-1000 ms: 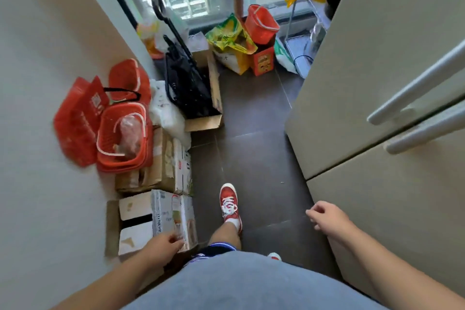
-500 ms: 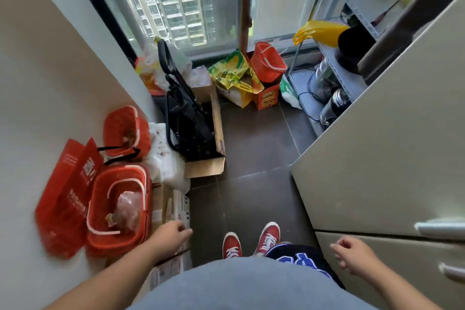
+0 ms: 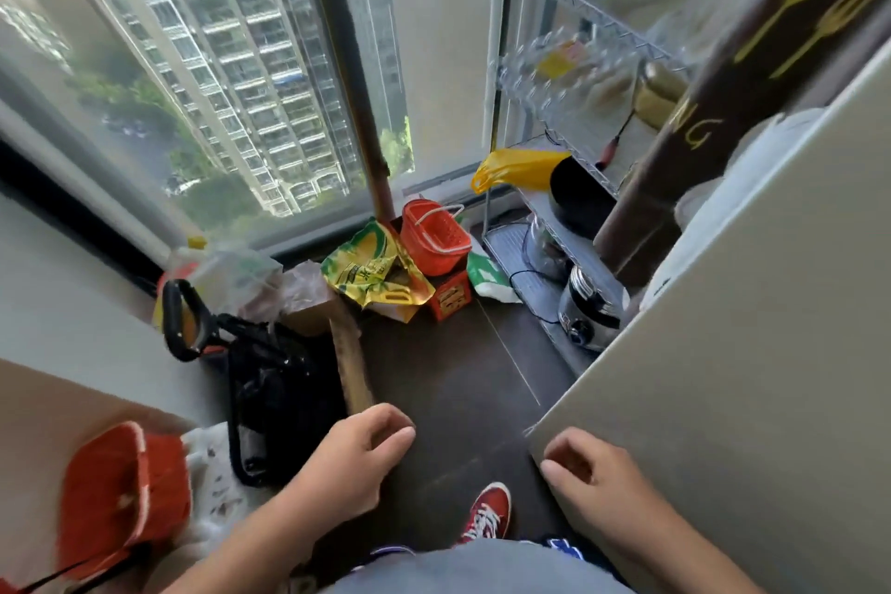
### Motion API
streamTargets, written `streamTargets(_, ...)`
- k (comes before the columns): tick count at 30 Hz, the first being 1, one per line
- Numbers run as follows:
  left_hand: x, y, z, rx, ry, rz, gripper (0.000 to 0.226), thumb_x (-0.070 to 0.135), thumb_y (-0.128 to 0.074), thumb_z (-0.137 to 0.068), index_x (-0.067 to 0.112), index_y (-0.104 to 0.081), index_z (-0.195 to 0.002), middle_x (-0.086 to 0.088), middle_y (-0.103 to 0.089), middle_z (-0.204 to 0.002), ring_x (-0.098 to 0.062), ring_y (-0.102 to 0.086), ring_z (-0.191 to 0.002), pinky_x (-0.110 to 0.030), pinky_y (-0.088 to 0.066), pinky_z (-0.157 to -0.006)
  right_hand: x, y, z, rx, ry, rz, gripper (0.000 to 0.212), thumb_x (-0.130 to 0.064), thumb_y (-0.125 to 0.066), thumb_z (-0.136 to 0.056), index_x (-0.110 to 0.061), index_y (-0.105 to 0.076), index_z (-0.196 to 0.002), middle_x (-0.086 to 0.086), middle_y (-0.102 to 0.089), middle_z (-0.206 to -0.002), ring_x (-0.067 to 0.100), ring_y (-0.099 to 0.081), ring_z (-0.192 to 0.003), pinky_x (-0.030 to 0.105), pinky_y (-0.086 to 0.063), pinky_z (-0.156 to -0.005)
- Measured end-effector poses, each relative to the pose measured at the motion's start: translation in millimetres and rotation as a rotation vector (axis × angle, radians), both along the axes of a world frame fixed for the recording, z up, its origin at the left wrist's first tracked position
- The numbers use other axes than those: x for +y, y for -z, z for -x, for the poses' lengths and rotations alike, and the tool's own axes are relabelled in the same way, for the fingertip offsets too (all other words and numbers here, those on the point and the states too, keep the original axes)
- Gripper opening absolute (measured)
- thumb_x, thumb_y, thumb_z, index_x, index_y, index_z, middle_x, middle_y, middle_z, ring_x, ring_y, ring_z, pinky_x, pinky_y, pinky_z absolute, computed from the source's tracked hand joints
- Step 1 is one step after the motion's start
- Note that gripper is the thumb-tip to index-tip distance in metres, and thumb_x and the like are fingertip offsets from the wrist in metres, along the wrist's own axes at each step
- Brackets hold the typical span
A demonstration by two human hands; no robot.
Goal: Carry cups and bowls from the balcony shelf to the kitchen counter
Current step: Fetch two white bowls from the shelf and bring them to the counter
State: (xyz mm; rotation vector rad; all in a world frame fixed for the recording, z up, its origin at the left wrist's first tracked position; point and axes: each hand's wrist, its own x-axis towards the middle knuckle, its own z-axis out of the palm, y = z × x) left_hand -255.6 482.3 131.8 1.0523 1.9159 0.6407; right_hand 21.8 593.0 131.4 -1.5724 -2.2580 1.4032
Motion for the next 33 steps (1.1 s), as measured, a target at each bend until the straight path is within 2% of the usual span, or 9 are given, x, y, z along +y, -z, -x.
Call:
streamTargets(6,101,-61,-2,-0.028,0.068,-0.279,0.009,0.041,-0.061,-0.088,0.041,-0.067,-0.095,0.015,-0.073,-0.089,-0.006,-0.068,-0.085,-0.032,-0.057,-0.077,74,-62,48,0.248,0.177,-0.170,0.028,-0.054,-0.057,-0.072,-0.032,-0.064,-0.089,-0.012,-0.068,-0.071,0.001,-0.060,-0.060,0.019,-0.049,-0.058)
streamTargets(11,167,-104,1,-0.023,0.187,-0.463,0.025,0.058,-0.055,-0.083,0.044,-0.065,-0.101,0.018,-0.071,-0.095,-0.007,-0.068,-0.087,-0.031,-0.058,-0.073,122,-113,77,0.363,0.205,-0.348,0.020,-0.052,-0.059,-0.076,-0.036,-0.064,-0.087,-0.010,-0.069,-0.072,0.001,-0.061,-0.063,0.016,-0.050,-0.058)
streamTargets(13,193,-120,3,-0.052,0.200,-0.550,0.026,0.057,-0.056,-0.083,0.041,-0.066,-0.101,0.015,-0.072,-0.095,-0.010,-0.069,-0.086,-0.036,-0.060,-0.072,139,-131,88,0.426,0.229,-0.396,0.015,-0.046,-0.061,-0.080,-0.032,-0.064,-0.088,-0.009,-0.069,-0.070,0.000,-0.062,-0.062,0.012,-0.048,-0.057)
streamTargets(17,245,-152,9,-0.104,0.269,-0.666,0.025,0.056,-0.056,-0.083,0.040,-0.066,-0.101,0.012,-0.073,-0.096,-0.013,-0.070,-0.087,-0.035,-0.059,-0.075,165,-164,106,0.497,0.291,-0.511,0.014,-0.047,-0.060,-0.081,-0.034,-0.063,-0.086,-0.021,-0.067,-0.077,-0.002,-0.064,-0.071,0.006,-0.045,-0.058)
streamTargets(22,319,-193,21,-0.186,0.366,-0.809,0.014,0.042,-0.061,-0.084,0.039,-0.067,-0.097,0.008,-0.074,-0.092,-0.013,-0.069,-0.081,-0.026,-0.056,-0.072,202,-201,125,0.587,0.431,-0.685,0.004,-0.037,-0.064,-0.085,-0.038,-0.063,-0.088,-0.023,-0.069,-0.082,-0.002,-0.066,-0.075,0.003,-0.044,-0.060)
streamTargets(26,379,-227,31,-0.309,0.454,-0.878,0.014,0.030,-0.063,-0.082,0.031,-0.069,-0.094,-0.007,-0.074,-0.090,-0.034,-0.065,-0.079,-0.039,-0.053,-0.070,239,-229,142,0.629,0.579,-0.825,0.006,-0.037,-0.063,-0.083,-0.034,-0.063,-0.088,-0.014,-0.072,-0.080,0.004,-0.068,-0.073,0.009,-0.049,-0.064)
streamTargets(28,409,-244,37,-0.331,0.522,-0.917,0.014,0.032,-0.063,-0.082,0.032,-0.069,-0.095,-0.005,-0.074,-0.090,-0.026,-0.065,-0.074,-0.036,-0.052,-0.068,259,-245,149,0.625,0.633,-0.885,0.005,-0.034,-0.064,-0.083,-0.031,-0.064,-0.087,-0.013,-0.072,-0.080,0.005,-0.068,-0.074,0.010,-0.049,-0.066)
streamTargets(30,437,-265,41,-0.344,0.581,-0.973,0.019,0.042,-0.063,-0.079,0.033,-0.069,-0.096,-0.001,-0.074,-0.089,-0.009,-0.063,-0.071,-0.028,-0.052,-0.070,278,-265,152,0.603,0.660,-0.938,0.001,-0.028,-0.066,-0.086,-0.029,-0.065,-0.086,-0.015,-0.071,-0.081,0.003,-0.067,-0.074,0.007,-0.047,-0.065)
streamTargets(33,475,-300,44,-0.357,0.653,-1.050,0.025,0.049,-0.060,-0.077,0.034,-0.068,-0.095,0.004,-0.074,-0.089,-0.006,-0.064,-0.073,-0.025,-0.052,-0.070,301,-304,155,0.605,0.697,-1.040,0.002,-0.025,-0.064,-0.088,-0.027,-0.065,-0.087,-0.013,-0.070,-0.084,0.004,-0.066,-0.076,0.007,-0.047,-0.065)
